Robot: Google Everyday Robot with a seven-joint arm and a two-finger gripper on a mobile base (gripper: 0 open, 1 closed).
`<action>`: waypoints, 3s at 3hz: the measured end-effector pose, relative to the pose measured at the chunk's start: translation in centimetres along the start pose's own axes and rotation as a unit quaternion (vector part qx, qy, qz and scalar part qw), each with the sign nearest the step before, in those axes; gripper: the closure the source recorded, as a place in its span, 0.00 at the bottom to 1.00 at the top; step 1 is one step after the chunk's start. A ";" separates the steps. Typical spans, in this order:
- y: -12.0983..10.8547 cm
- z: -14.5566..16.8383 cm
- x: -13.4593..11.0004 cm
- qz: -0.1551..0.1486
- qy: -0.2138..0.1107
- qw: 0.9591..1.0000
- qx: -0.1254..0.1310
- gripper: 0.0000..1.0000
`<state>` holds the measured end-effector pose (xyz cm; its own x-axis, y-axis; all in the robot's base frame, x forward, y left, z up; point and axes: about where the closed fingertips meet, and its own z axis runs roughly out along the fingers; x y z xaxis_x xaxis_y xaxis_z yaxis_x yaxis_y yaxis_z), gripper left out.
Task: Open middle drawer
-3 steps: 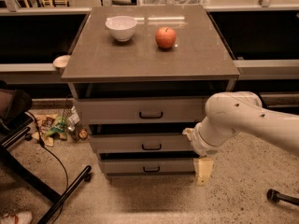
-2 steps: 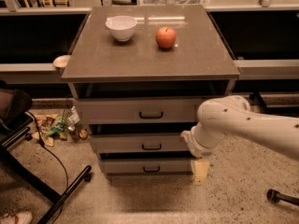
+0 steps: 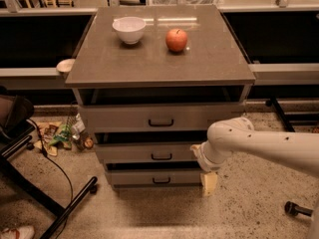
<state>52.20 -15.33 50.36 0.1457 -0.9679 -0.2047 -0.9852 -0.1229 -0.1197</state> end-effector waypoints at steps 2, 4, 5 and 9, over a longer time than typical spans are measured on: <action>-1.8 3.6 2.0 0.023 -0.029 0.999 0.014 0.00; -5.2 6.2 2.8 0.014 -0.032 0.998 0.049 0.00; -7.3 6.3 3.3 0.013 -0.040 0.996 0.083 0.00; -11.6 11.4 3.4 0.049 -0.038 0.996 0.070 0.19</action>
Offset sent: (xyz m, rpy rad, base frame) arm 0.0195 -0.0095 -0.0283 0.0530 -0.0124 -0.0373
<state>65.20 -14.72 39.95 0.0616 -0.9540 -0.2934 -0.9736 0.0074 -0.2283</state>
